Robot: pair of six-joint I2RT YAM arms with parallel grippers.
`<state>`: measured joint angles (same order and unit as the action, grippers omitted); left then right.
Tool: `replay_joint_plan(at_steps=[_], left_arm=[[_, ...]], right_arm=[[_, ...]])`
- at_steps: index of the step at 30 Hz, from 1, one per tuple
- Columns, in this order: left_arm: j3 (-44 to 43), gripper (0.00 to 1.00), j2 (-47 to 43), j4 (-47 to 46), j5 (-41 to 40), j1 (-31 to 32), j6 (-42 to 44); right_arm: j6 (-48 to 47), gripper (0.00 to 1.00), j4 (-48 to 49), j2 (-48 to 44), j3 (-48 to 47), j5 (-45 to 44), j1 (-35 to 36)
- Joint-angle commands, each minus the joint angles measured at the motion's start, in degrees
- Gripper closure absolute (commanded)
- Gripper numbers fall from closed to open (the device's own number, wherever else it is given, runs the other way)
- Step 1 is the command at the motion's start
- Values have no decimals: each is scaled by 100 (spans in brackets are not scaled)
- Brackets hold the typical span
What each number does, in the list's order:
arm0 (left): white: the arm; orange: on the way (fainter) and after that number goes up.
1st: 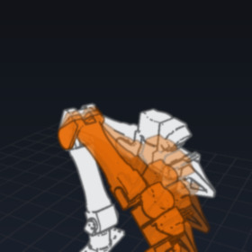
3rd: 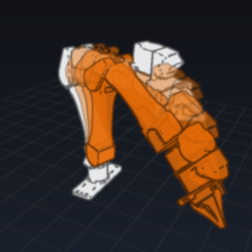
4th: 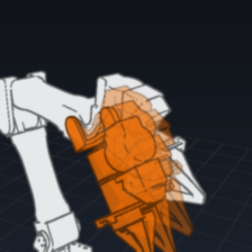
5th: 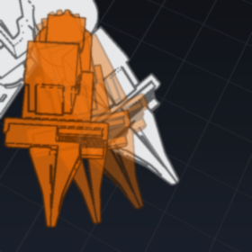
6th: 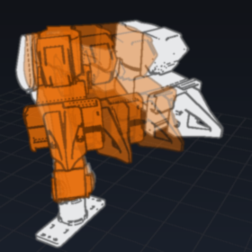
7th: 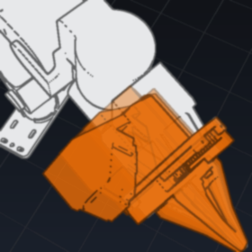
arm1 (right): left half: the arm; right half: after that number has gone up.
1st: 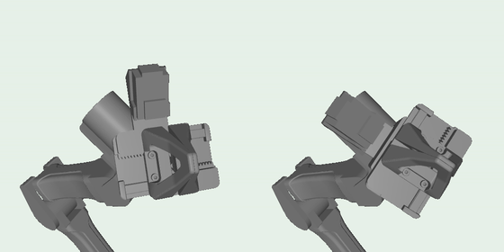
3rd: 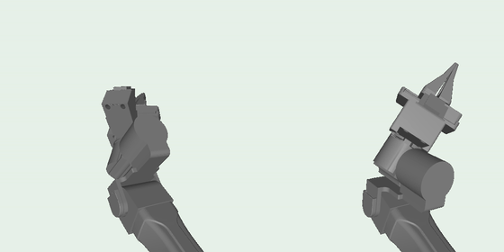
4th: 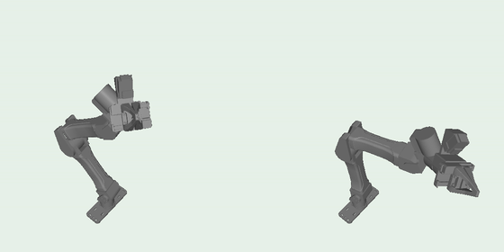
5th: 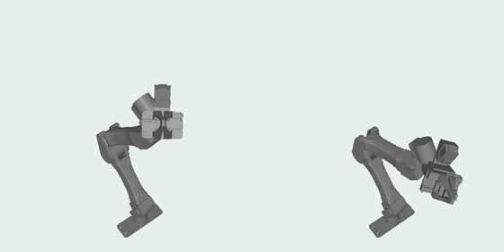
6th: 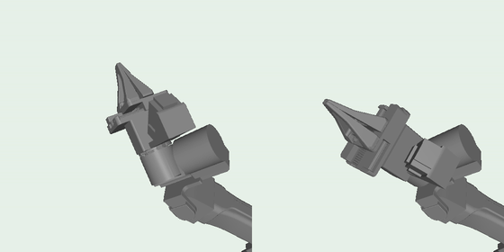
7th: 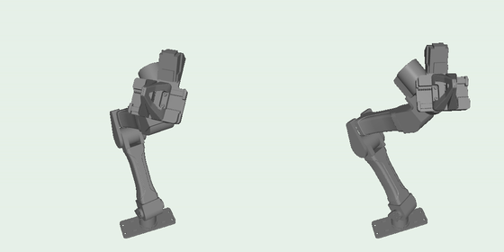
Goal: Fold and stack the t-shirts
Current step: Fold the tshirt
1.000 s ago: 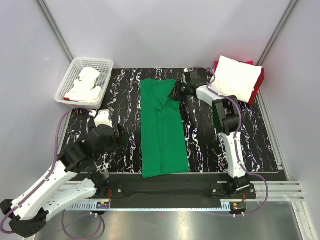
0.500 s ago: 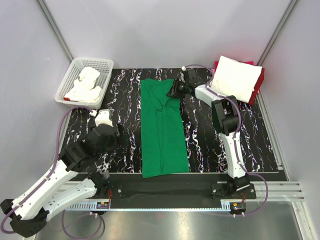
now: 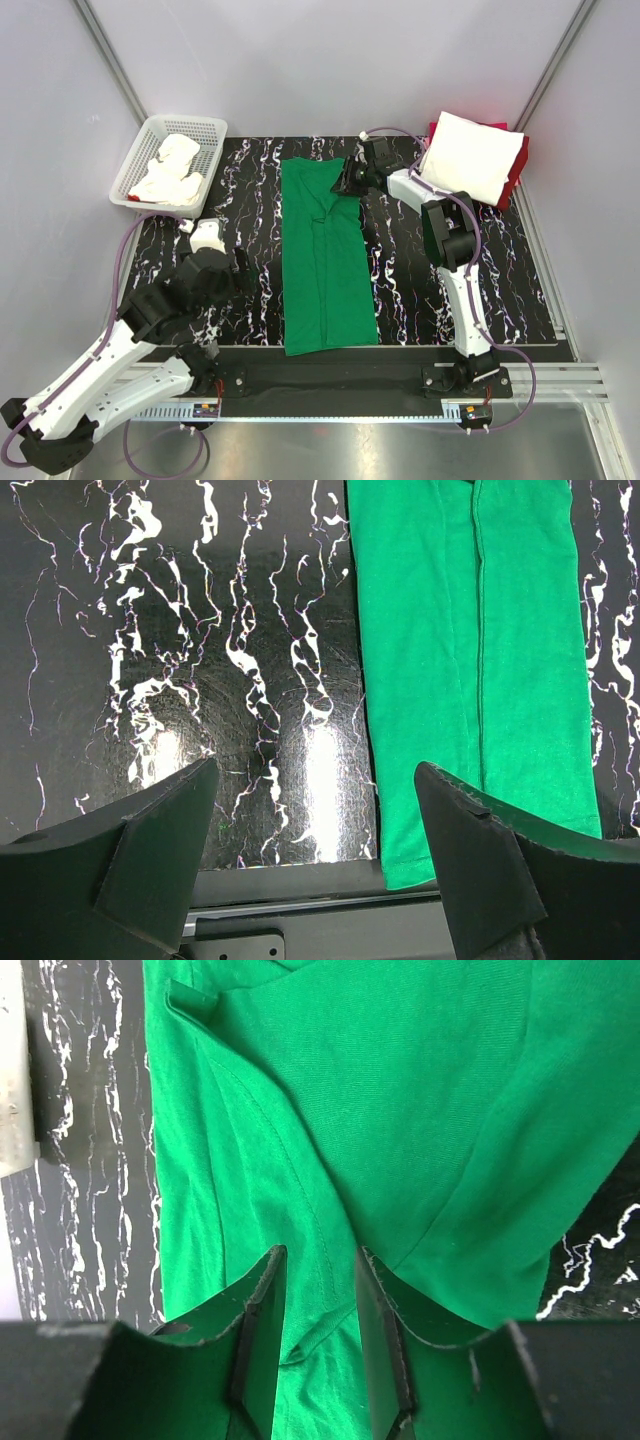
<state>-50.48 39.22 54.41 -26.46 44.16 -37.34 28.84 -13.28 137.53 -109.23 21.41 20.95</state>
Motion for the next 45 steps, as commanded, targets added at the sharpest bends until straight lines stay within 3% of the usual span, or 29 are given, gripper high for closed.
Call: replay_joint_plan(at_steps=[1,18,27,32,41,45], left_arm=[[-15,14,24,-177,-140,-30,34],[-15,14,24,-194,-132,-66,52],[-15,14,33,-194,-105,-83,69],[-15,14,-2,-203,-96,-83,69],[-15,14,-90,-203,-114,-83,52],[-6,14,-90,-212,-114,-83,52]], right_arm=[[-186,59,-113,-34,-256,-225,41],[-115,62,-325,230,-371,-102,32],[-107,88,-79,81,-327,144,58],[-378,92,97,-51,-300,276,339],[-1152,78,-141,89,-626,705,876],[-1328,48,106,-60,-424,1005,946]])
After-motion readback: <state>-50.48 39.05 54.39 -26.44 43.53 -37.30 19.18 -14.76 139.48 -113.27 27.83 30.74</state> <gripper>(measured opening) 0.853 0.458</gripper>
